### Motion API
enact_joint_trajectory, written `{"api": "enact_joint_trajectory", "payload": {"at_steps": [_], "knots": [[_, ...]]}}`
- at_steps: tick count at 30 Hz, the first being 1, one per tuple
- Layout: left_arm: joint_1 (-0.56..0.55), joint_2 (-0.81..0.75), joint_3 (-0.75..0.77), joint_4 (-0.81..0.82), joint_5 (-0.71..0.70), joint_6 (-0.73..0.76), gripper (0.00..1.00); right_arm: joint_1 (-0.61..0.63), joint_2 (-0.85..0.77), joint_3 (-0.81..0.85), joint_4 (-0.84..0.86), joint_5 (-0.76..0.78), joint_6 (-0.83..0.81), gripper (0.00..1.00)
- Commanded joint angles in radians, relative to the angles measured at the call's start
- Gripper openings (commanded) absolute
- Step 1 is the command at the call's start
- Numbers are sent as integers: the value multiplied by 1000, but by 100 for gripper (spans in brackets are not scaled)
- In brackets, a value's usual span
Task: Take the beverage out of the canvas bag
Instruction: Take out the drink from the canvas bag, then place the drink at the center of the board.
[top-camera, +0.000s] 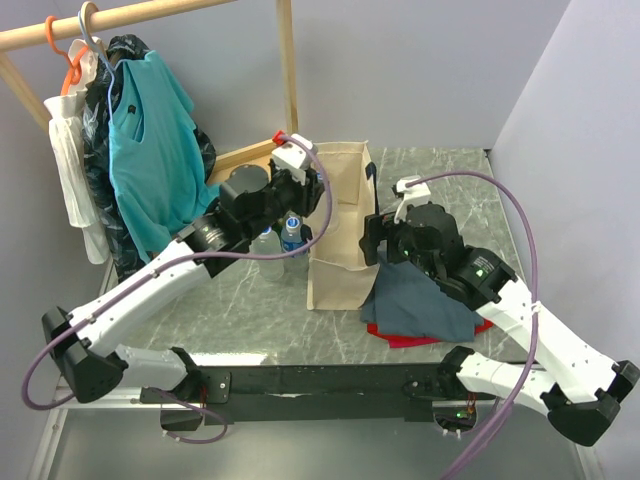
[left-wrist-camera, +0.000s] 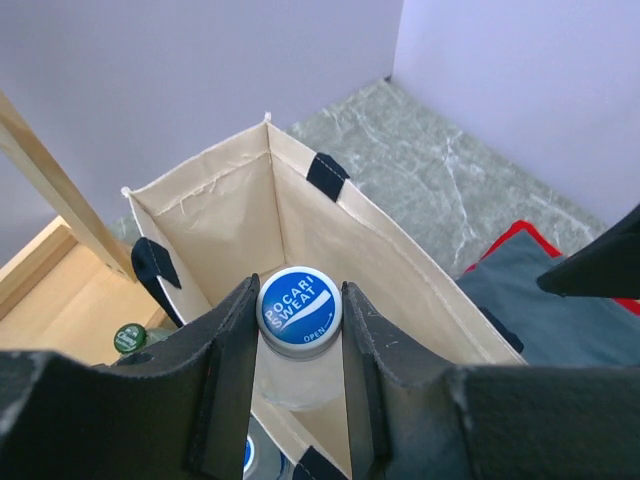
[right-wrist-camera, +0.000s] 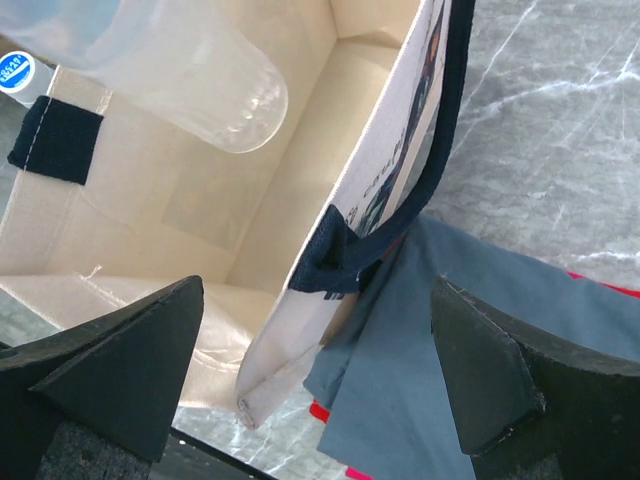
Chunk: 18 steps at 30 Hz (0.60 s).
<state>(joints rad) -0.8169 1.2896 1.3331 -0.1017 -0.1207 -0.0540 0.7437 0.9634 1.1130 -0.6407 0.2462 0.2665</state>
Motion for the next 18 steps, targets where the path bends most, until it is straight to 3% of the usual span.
{"api": "enact_joint_trajectory", "payload": {"at_steps": [1, 18], "knots": [[1, -111, 15, 275, -20, -20, 1, 8, 14, 41, 50, 1, -16, 100], [1, -171, 64, 267, 26, -9, 1, 6, 6, 39, 62, -2, -9, 100]]}}
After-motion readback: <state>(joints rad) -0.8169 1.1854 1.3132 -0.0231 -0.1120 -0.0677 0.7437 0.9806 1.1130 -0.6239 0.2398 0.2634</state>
